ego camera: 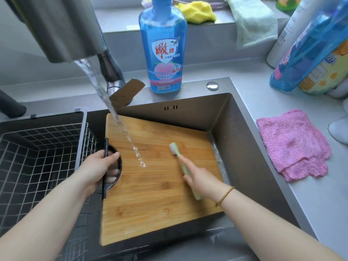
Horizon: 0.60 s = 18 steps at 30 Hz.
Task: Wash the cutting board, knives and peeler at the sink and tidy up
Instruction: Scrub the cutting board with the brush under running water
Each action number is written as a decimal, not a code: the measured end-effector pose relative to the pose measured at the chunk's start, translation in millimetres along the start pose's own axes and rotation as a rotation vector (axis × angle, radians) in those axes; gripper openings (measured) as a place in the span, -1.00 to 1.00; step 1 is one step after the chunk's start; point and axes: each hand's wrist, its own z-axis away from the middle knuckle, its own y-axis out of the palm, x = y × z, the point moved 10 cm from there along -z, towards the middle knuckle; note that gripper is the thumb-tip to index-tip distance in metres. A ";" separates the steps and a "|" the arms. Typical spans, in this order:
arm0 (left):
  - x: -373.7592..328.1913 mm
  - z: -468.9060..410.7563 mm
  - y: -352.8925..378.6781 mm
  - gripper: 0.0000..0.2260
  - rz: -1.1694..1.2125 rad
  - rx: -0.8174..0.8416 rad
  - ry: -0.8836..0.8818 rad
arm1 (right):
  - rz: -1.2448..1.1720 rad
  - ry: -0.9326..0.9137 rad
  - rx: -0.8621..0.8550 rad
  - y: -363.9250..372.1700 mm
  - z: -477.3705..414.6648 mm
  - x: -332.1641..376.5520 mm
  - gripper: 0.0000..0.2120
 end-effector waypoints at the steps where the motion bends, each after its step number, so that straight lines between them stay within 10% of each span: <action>1: -0.8 0.0 0.1 -0.91 0.004 0.001 0.000 | 0.001 -0.062 0.023 9.1 3.0 13.4 -0.40; 18: 7.6 42.2 -0.8 -0.78 0.099 0.123 0.189 | -0.801 0.205 -0.543 -80.7 14.2 -50.3 -0.72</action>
